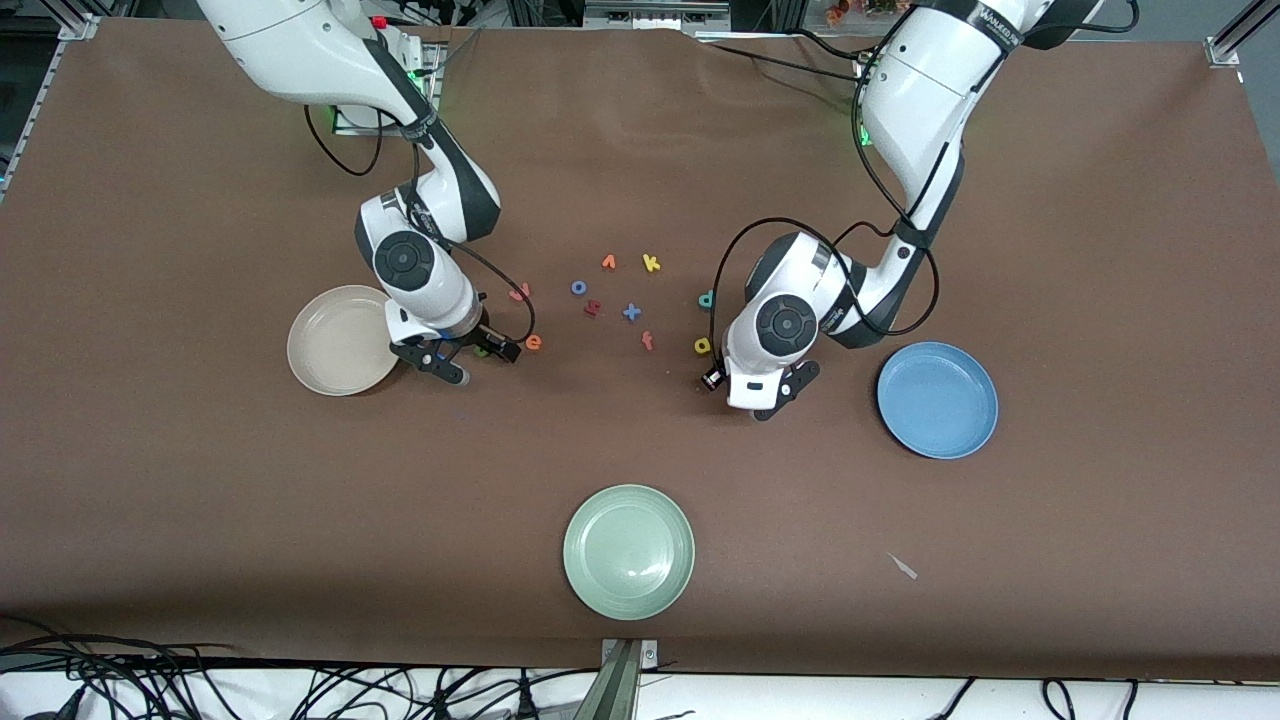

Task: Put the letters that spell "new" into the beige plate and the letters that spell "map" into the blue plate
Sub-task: 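Grasp the blue m with the left gripper while the right gripper grasps the green n, then drop the m in the blue plate while the right gripper drops n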

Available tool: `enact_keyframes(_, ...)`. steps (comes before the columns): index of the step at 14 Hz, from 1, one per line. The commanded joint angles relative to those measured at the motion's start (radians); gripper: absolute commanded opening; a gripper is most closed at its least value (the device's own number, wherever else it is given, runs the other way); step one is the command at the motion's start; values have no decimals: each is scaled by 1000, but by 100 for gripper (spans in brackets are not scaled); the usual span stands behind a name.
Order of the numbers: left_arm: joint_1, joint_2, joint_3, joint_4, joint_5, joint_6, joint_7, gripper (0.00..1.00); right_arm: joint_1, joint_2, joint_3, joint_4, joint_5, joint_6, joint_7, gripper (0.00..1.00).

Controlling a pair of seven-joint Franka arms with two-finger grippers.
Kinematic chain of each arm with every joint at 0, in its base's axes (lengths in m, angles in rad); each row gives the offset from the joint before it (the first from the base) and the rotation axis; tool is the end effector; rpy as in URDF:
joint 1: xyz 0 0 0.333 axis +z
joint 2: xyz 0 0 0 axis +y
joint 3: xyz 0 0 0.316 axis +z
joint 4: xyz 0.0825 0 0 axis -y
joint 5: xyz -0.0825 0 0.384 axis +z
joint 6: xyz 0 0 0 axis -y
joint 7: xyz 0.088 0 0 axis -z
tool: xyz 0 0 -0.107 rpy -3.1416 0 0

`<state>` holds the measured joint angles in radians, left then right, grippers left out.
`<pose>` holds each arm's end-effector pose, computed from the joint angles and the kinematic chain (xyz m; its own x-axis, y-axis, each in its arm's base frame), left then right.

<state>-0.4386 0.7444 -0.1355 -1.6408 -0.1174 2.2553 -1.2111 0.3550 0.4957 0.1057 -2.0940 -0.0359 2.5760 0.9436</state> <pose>0.5682 -0.3603 0.1735 0.7131 0.6696 -0.2076 0.6729 -0.7368 -0.0653 0.5204 0.2593 0.1814 0.8935 -0.4479 -0.0313 -0.4484 -0.8938 -0.0102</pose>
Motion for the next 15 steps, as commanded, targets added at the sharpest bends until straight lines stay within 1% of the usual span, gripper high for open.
enact_keyframes(1,0,-2,8,-11,-28,17,-1,54,-4,-29,0,-63,16,50,3,93)
enact_keyframes(2,1,7,10,-11,-28,17,-1,45,-4,-31,-1,-61,16,47,-3,85)
enact_keyframes(3,1,9,10,-11,-27,17,-2,35,-10,-31,-4,-57,16,47,-12,81)
enact_keyframes(4,4,6,10,-10,-27,17,-1,24,-14,-29,-4,-57,16,47,-16,73)
enact_keyframes(5,3,6,10,-5,-27,17,-1,14,-14,-29,-4,-57,16,47,-14,69)
enact_keyframes(6,4,4,10,-4,-27,17,-1,11,-14,-28,-4,-55,16,49,-14,64)
enact_keyframes(7,3,3,10,-4,-25,17,1,11,-16,-26,-4,-54,16,50,-14,60)
enact_keyframes(10,11,-14,16,6,-15,-3,12,11,-14,-23,-1,-55,18,52,0,57)
enact_keyframes(11,12,-42,23,7,-4,-32,15,11,-13,-22,0,-55,16,52,0,54)
enact_keyframes(12,26,-62,28,13,30,-80,25,11,-14,-19,0,-55,16,53,-3,54)
enact_keyframes(13,41,-78,28,25,65,-124,60,11,-13,-17,0,-55,16,53,-3,53)
enact_keyframes(15,93,-105,28,42,78,-215,180,11,-14,-17,0,-55,16,53,-6,50)
